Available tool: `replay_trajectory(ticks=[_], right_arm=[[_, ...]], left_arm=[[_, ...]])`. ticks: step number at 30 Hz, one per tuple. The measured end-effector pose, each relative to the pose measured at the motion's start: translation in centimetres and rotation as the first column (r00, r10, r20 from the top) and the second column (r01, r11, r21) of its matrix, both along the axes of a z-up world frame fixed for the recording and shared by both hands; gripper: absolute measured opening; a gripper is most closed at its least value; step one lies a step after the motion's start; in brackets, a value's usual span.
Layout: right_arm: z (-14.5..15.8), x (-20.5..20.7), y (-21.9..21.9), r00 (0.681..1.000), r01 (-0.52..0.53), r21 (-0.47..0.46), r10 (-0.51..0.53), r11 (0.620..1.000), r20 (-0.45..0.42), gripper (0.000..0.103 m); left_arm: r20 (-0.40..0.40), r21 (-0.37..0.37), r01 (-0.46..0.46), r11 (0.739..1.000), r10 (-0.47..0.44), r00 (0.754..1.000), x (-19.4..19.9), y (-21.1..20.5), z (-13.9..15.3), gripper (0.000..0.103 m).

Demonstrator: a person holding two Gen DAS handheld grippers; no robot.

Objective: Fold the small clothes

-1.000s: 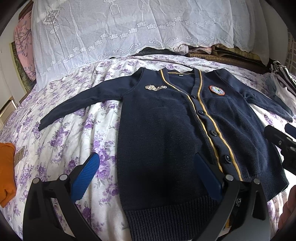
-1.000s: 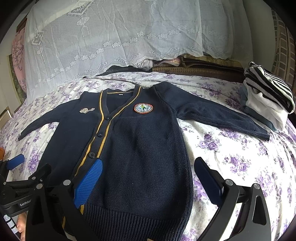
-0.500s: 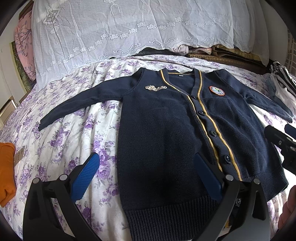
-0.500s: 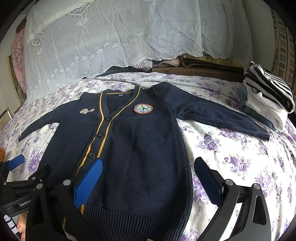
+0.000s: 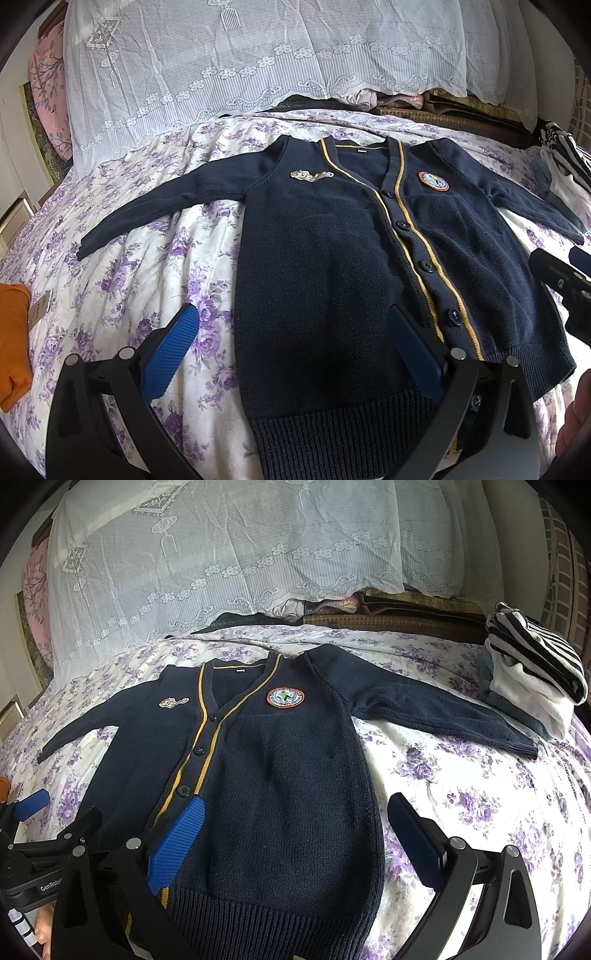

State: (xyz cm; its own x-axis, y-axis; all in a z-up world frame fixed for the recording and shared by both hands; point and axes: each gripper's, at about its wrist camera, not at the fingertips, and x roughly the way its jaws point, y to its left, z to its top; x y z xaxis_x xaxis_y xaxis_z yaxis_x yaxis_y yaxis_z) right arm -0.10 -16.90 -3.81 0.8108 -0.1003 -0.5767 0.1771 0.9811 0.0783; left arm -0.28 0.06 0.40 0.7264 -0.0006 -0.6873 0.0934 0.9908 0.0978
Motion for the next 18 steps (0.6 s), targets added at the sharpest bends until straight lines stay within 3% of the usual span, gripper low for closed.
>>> replay_trajectory(ticks=[18], right_arm=[[0.13,0.0,-0.14,1.0,0.0,0.002,0.0,1.0,0.002,0.1]], left_arm=[[-0.001,-0.001,0.0,1.0,0.0,1.0,0.01,-0.01,0.0,0.099]])
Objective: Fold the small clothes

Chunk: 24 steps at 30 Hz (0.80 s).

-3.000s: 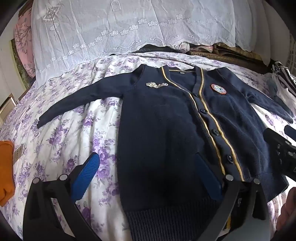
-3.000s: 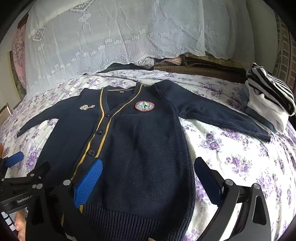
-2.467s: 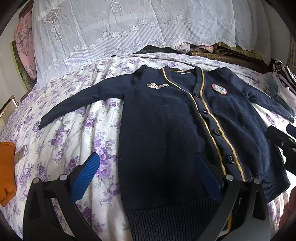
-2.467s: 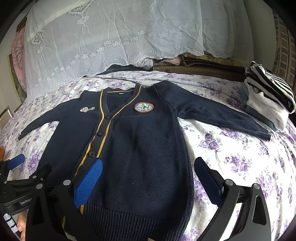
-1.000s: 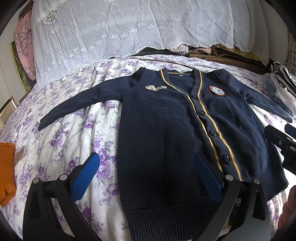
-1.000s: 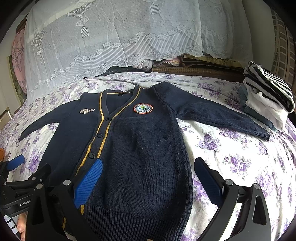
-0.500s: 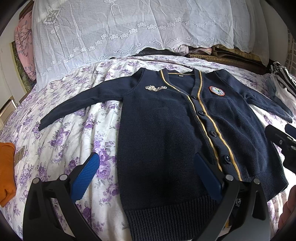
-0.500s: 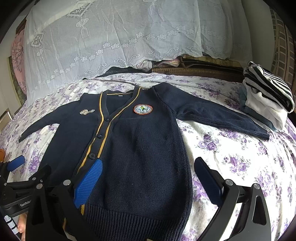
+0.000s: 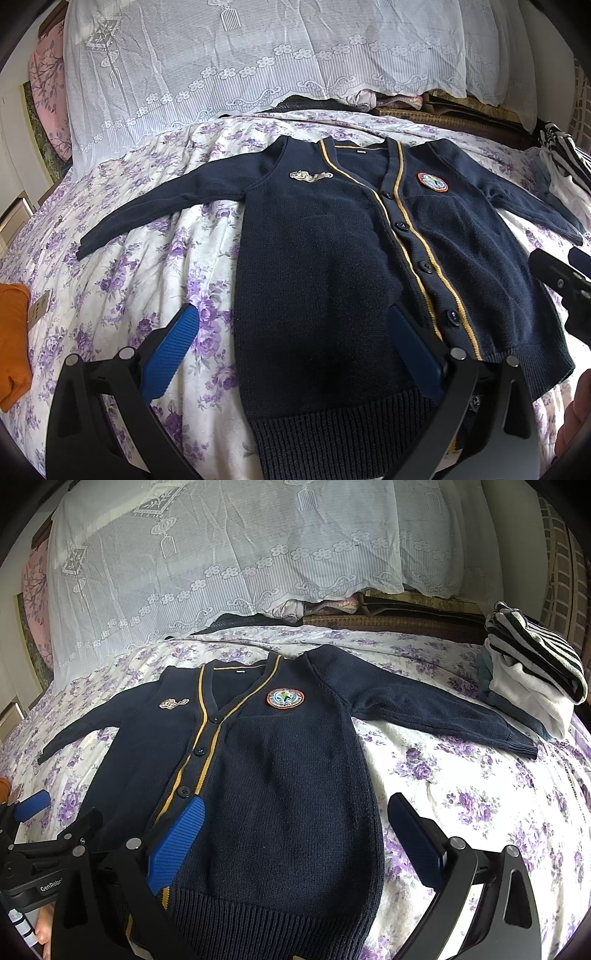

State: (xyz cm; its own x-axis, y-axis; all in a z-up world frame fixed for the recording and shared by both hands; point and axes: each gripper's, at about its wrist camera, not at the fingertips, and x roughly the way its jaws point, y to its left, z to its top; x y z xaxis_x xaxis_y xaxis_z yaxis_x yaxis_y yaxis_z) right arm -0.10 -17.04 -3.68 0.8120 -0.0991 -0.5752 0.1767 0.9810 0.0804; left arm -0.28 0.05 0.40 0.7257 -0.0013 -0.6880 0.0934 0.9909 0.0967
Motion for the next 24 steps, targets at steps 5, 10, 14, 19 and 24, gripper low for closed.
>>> replay_trajectory(ticks=[5,10,14,19,24], right_arm=[[-0.2,0.0,0.0,1.0,-0.001,0.0,0.001,1.0,-0.003,0.1],[0.4,0.1,-0.1,1.0,-0.001,0.002,0.001,1.0,-0.008,0.1],[0.4,0.2,0.0,1.0,-0.001,0.003,0.001,1.0,-0.008,0.1],[0.3,0.2,-0.1,1.0,0.0,0.002,0.0,1.0,-0.008,0.1],[0.2,0.2,-1.3,1.0,0.01,0.056,-0.011,0.998,0.01,0.1]], left_arm=[[0.0,0.0,0.001,1.0,-0.001,1.0,0.0,0.0,0.0,0.099],[-0.004,0.0,0.002,1.0,-0.002,1.0,-0.1,-0.2,0.0,0.099],[-0.005,0.0,0.002,1.0,-0.002,1.0,-0.1,-0.2,-0.1,0.099],[-0.009,0.0,0.002,1.0,-0.002,1.0,0.0,-0.1,-0.2,0.099],[-0.026,-0.009,-0.018,1.0,0.017,1.0,0.4,0.5,-0.6,0.099]])
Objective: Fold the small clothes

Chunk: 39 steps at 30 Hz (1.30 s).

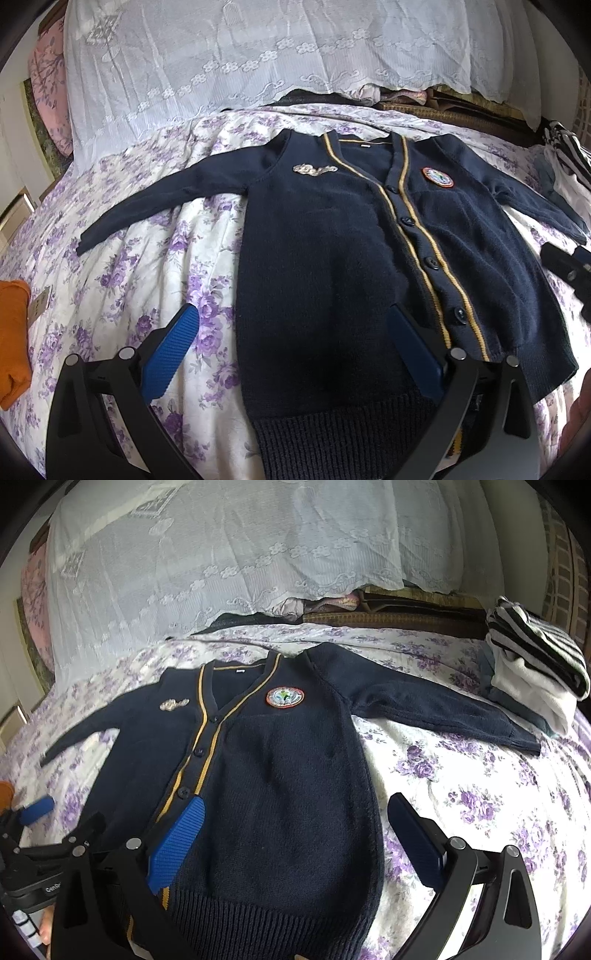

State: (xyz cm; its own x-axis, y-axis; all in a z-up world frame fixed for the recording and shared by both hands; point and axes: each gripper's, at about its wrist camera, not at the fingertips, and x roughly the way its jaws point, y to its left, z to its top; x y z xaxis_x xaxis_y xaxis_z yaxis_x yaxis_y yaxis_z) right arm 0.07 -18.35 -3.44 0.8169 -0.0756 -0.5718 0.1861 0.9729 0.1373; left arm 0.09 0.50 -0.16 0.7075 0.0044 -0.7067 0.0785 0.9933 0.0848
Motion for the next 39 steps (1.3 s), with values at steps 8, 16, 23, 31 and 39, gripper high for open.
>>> replay_trajectory(ticks=[8,16,23,31,39], right_arm=[[-0.6,-0.5,-6.1,0.995,0.073,0.27,-0.089,0.96,0.046,0.1],[-2.0,-1.3,-11.9,0.986,0.153,0.417,-0.167,0.896,-0.004,0.1],[-4.6,-3.3,-18.1,0.966,0.187,0.658,-0.26,0.73,0.013,0.1],[-6.0,-5.3,-22.1,0.935,0.21,0.795,-0.356,0.569,0.008,0.1],[-5.7,0.5,-27.5,0.905,0.287,0.833,-0.418,0.472,-0.075,0.082]], left_arm=[[-0.027,-0.008,-0.015,1.0,0.015,1.0,0.6,0.4,-0.6,0.099],[0.057,0.067,-0.06,0.996,0.056,0.997,0.8,-0.2,0.4,0.099],[-0.012,0.042,0.019,0.999,-0.018,1.0,4.5,-0.5,3.2,0.099],[-0.102,-0.053,0.064,0.997,-0.069,0.992,10.8,-4.4,0.2,0.099],[-0.144,0.008,0.099,0.995,-0.097,0.985,10.9,-5.3,-3.6,0.099]])
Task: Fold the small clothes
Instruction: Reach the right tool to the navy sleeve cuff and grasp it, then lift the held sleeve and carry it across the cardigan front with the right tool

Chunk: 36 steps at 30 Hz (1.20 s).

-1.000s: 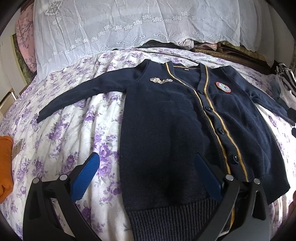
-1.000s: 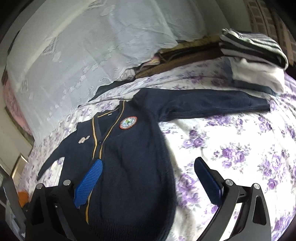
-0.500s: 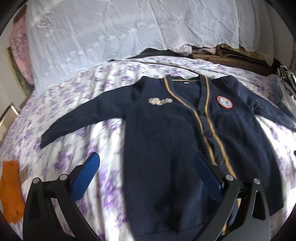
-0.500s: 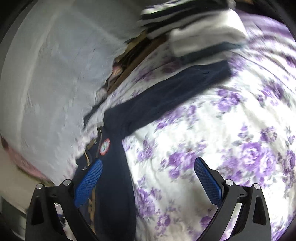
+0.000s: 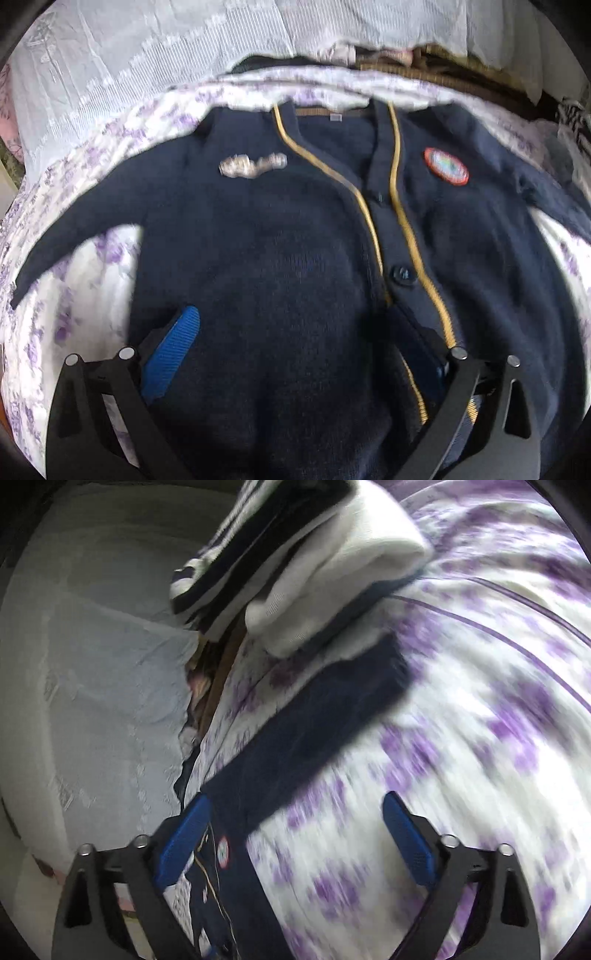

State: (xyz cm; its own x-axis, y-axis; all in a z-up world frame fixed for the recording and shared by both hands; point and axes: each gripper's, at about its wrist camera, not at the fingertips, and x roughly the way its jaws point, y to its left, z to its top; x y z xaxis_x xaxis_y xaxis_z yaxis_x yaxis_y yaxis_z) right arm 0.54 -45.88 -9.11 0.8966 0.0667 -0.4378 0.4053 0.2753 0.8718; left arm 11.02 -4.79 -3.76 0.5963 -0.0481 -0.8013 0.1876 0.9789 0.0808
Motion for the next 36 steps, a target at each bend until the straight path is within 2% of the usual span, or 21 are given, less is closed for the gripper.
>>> replay_trajectory(ticks=[1,2,3,4,5,6,8,12,15,17,19,21,23,24,25,26,27,30,33,35,36], right_arm=[[-0.4,1.4,-0.7,1.0,0.013,0.022,-0.012,1.0,-0.025,0.077],[-1.1,2.3,-1.3,0.998,0.045,0.047,-0.042,0.998,-0.053,0.065],[-1.9,2.6,-1.9,0.994,0.089,0.075,-0.084,0.993,-0.067,0.059],[-2.8,2.6,-2.3,0.99,0.131,0.102,-0.125,0.986,-0.065,0.056],[-3.6,2.4,-2.5,0.985,0.168,0.122,-0.163,0.978,-0.05,0.047],[-4.3,2.3,-2.6,0.98,0.197,0.121,-0.194,0.973,-0.028,0.031],[-5.2,2.2,-2.5,0.976,0.218,0.046,-0.218,0.975,-0.001,0.014],[-4.6,2.7,-3.5,0.978,0.203,-0.006,-0.202,0.979,0.059,0.014],[-2.8,1.6,-3.8,0.968,0.238,-0.113,-0.227,0.965,0.105,0.013],[-0.6,0.7,-2.8,0.96,0.251,-0.198,-0.217,0.947,0.178,0.013],[0.8,0.0,-2.0,0.957,0.268,-0.291,-0.22,0.918,0.188,0.013],[-0.3,-0.3,-2.6,0.957,0.284,-0.256,-0.256,0.924,0.14,0.013],[-3.7,-0.9,-3.9,0.939,0.342,-0.152,-0.344,0.928,0.008,0.013],[-5.3,-1.0,-4.8,0.936,0.35,-0.087,-0.353,0.933,-0.015,0.006],[-6.1,-1.2,-5.6,0.939,0.344,-0.025,-0.344,0.939,0.005,0.006],[-5.8,-1.2,-5.9,0.941,0.337,-0.024,-0.337,0.941,0.02,0.012],[-5.4,-1.1,-6.1,0.945,0.327,-0.037,-0.326,0.944,0.035,0.027],[-4.5,-0.3,-6.2,0.949,0.317,-0.104,-0.316,0.943,0.025,0.04],[-4.8,-0.4,-7.2,0.945,0.326,-0.103,-0.326,0.94,0.022,0.036],[-5.2,1.1,-6.8,0.942,0.335,-0.104,-0.337,0.937,-0.003,0.023],[-5.3,2.4,-5.6,0.94,0.337,-0.099,-0.34,0.936,-0.009,0.015]], left_arm=[[0.004,-0.002,-0.001,1.0,0.001,1.0,-0.1,0.1,0.1,0.099],[0.007,-0.005,-0.001,1.0,0.001,1.0,-0.1,0.1,0.2,0.099],[0.007,-0.008,-0.001,1.0,0.001,1.0,-0.2,0.2,0.2,0.099],[0.006,-0.011,-0.002,1.0,0.002,1.0,-0.3,0.3,0.2,0.099],[0.005,-0.013,-0.002,1.0,0.002,1.0,-0.3,0.3,0.2,0.099],[0.005,-0.013,-0.002,1.0,0.002,1.0,-0.3,0.4,0.2,0.099],[0.006,-0.013,-0.002,1.0,0.002,1.0,-0.4,0.4,0.2,0.099],[0.009,-0.008,-0.001,1.0,0.001,1.0,-0.2,0.5,0.2,0.099],[0.037,0.036,-0.027,0.999,0.026,0.999,-0.1,0.4,1.6,0.099],[0.022,0.003,-0.008,1.0,0.008,1.0,0.6,-0.2,3.1,0.099],[-0.011,-0.016,0.03,0.999,-0.03,0.999,2.0,-2.0,4.4,0.099],[-0.021,0.0,0.042,0.999,-0.041,0.999,3.7,-4.6,5.5,0.099],[-0.029,0.002,0.037,0.999,-0.037,0.999,5.9,-7.9,6.0,0.099],[-0.042,-0.007,0.037,0.999,-0.037,0.998,6.6,-9.1,5.8,0.099],[-0.063,-0.018,0.036,0.999,-0.037,0.997,7.6,-10.4,5.6,0.099],[-0.084,-0.028,0.031,0.999,-0.034,0.996,8.7,-12.0,5.2,0.099],[-0.096,-0.026,0.026,0.999,-0.028,0.995,9.7,-13.3,4.8,0.099],[-0.066,0.02,-0.032,0.999,0.033,0.997,12.3,-16.3,3.7,0.099],[-0.125,0.071,-0.04,0.997,0.049,0.991,14.7,-18.4,0.3,0.099],[-0.02,0.02,-0.06,0.998,0.06,0.998,14.2,-18.0,-0.2,0.099],[-0.027,0.013,-0.055,0.998,0.055,0.998,14.2,-17.9,-0.6,0.099]])
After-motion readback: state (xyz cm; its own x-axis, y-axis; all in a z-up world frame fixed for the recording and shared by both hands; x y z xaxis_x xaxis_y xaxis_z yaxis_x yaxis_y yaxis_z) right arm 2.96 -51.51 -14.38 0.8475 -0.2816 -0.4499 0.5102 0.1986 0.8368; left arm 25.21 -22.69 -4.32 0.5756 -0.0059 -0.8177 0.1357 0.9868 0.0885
